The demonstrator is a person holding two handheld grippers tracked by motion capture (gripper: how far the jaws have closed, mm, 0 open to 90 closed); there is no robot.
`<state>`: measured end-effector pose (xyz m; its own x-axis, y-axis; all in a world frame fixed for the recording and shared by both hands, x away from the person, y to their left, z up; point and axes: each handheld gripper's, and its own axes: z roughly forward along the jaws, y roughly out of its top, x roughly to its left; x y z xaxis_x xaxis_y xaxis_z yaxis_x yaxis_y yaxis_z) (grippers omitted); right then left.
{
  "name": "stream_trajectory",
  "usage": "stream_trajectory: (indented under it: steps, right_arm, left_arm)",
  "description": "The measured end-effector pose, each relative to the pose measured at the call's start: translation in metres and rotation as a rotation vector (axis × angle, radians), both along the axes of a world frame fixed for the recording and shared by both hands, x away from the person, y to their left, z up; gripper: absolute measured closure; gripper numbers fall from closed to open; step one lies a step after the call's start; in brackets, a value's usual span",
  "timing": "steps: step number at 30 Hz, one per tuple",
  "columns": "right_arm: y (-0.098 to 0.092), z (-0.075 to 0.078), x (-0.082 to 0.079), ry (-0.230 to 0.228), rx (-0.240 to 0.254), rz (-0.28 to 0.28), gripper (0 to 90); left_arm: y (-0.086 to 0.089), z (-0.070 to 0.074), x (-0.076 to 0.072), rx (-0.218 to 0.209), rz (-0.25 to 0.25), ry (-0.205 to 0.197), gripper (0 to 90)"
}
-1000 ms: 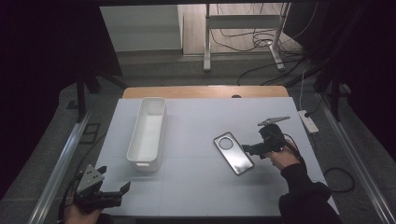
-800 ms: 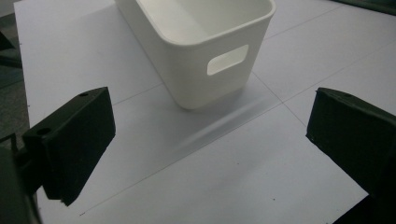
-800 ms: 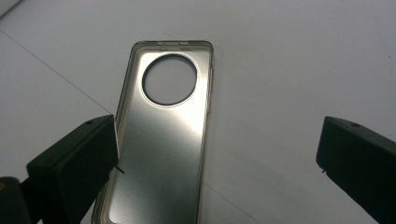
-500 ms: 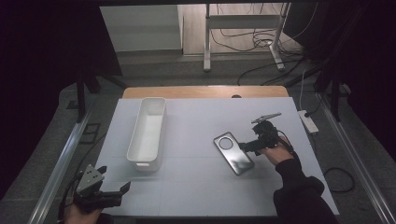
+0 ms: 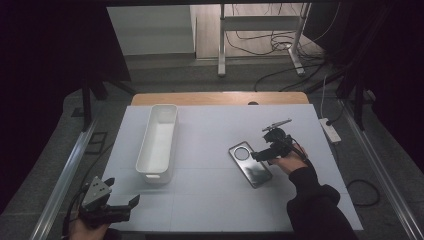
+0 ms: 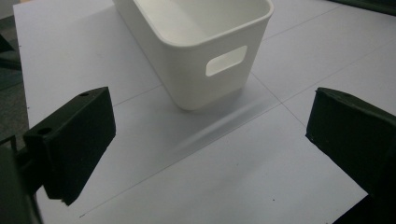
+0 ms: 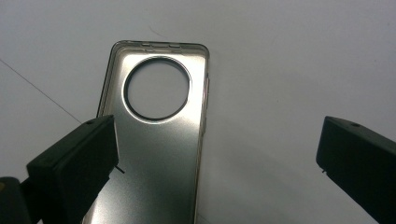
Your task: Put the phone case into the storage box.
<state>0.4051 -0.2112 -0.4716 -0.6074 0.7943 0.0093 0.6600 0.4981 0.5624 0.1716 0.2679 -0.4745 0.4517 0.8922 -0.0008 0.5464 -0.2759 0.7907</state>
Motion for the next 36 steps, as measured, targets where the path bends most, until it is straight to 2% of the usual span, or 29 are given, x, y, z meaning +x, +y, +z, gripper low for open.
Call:
stream_trajectory:
  steps: [6,10,17,25,28,32,36]
  right_arm:
    - [-0.001,-0.003,0.001,0.031,-0.004,-0.021,0.0]
    - [-0.001,-0.006,0.001,0.050,0.005,-0.011,0.0]
    - [0.000,-0.014,0.000,0.082,-0.020,-0.006,0.0]
    - [0.000,-0.024,-0.001,0.084,-0.046,-0.007,2.3]
    - [0.000,-0.028,-0.002,0.084,-0.069,0.000,5.3]
    - [0.000,-0.030,-0.002,0.079,-0.077,0.005,9.4]
    - [-0.001,-0.032,-0.003,0.082,-0.085,0.015,19.1]
  left_arm:
    - [0.000,0.000,0.000,0.000,0.000,0.001,2.1]
    - [0.000,0.000,0.000,0.000,0.000,0.001,2.1]
    - [0.000,0.000,0.000,-0.002,0.000,0.000,2.1]
    - [0.000,0.000,0.000,-0.003,-0.002,-0.003,2.1]
    - [0.000,0.000,0.000,-0.003,-0.003,-0.004,2.1]
    - [0.000,0.000,0.000,-0.004,-0.004,-0.005,2.1]
    - [0.000,0.000,0.000,-0.004,-0.004,-0.005,2.1]
